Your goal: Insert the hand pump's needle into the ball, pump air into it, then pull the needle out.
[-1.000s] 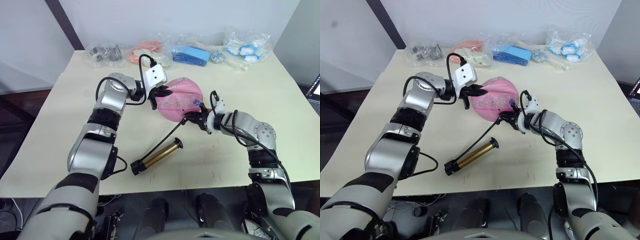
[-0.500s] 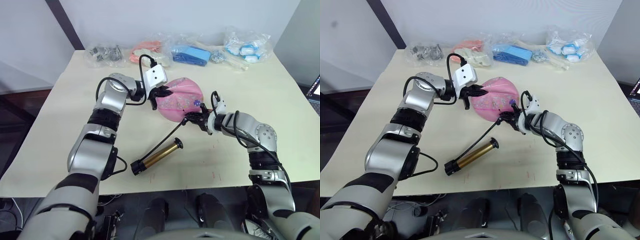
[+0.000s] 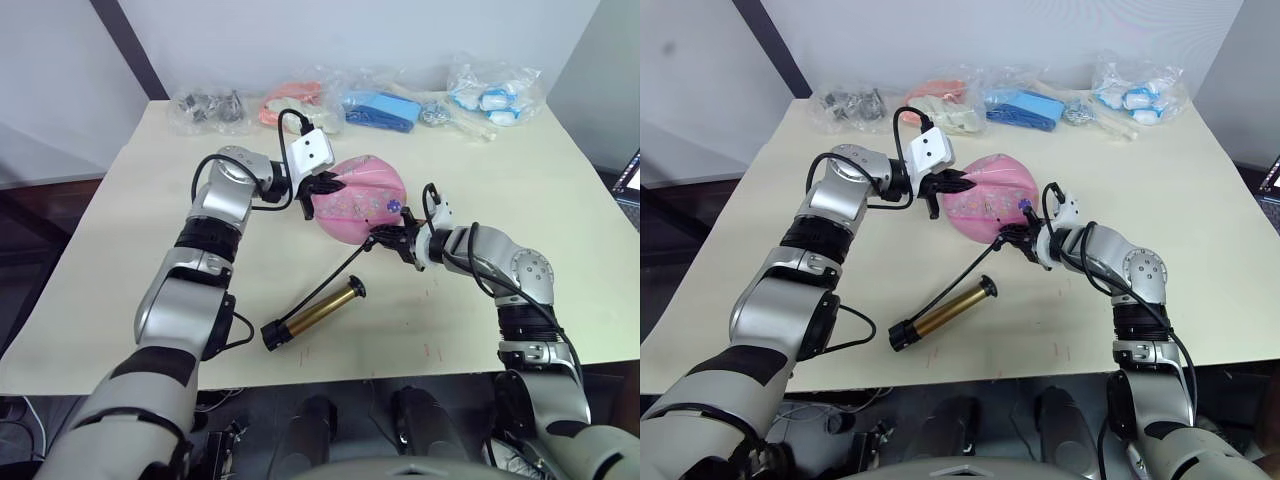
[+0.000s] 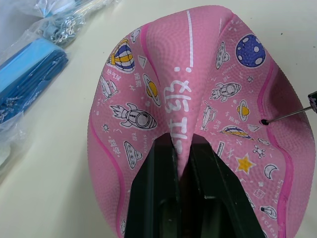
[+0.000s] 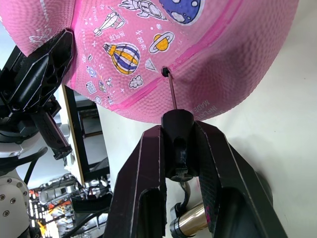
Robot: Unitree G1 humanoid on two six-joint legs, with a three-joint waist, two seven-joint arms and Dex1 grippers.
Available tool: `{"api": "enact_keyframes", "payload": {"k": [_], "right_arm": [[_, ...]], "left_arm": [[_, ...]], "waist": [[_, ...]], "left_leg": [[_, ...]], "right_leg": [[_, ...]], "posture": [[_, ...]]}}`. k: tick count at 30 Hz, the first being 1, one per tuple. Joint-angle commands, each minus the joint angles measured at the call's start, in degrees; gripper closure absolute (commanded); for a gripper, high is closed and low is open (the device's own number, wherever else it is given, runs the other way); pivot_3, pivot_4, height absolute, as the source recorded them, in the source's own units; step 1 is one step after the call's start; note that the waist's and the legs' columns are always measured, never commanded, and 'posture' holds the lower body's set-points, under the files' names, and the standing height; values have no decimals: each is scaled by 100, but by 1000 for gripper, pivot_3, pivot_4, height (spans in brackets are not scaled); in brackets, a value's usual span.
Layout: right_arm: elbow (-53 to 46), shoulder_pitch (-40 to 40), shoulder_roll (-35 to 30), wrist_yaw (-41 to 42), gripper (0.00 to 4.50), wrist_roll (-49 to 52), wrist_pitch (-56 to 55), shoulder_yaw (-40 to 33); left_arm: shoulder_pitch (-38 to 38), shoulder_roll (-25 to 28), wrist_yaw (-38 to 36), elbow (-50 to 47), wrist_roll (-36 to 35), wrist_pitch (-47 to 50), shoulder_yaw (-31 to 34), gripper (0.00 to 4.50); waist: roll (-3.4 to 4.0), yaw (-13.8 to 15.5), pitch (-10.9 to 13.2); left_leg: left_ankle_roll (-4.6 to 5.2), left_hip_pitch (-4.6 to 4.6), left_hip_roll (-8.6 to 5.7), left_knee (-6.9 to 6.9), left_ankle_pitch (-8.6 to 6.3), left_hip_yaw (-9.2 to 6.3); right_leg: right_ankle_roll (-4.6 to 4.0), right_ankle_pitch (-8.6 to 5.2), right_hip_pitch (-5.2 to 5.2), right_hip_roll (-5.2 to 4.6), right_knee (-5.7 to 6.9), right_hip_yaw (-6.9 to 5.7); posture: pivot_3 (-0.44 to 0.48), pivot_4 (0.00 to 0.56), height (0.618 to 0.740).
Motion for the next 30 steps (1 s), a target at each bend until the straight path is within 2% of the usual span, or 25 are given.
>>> {"api": "enact_keyframes", "payload": {"k": [1, 30], "right_arm": [[-24, -27, 7, 16, 4186, 10, -23, 22], [253, -109, 44, -32, 4186, -91, -117, -145]], "left_arm": [[2, 44, -92, -227, -99, -65, 58, 4500], [203, 133, -189, -581, -201, 1, 39, 4500]], "waist": [[0, 0, 0], [1, -3, -1]], "left_leg": [[0, 0, 0, 0, 0, 0], [0, 1, 0, 0, 0, 0]], "right_leg": [[0, 0, 0, 0, 0, 0], [0, 0, 0, 0, 1, 0]], "posture": [[0, 150, 740], [0, 150, 740]]}}
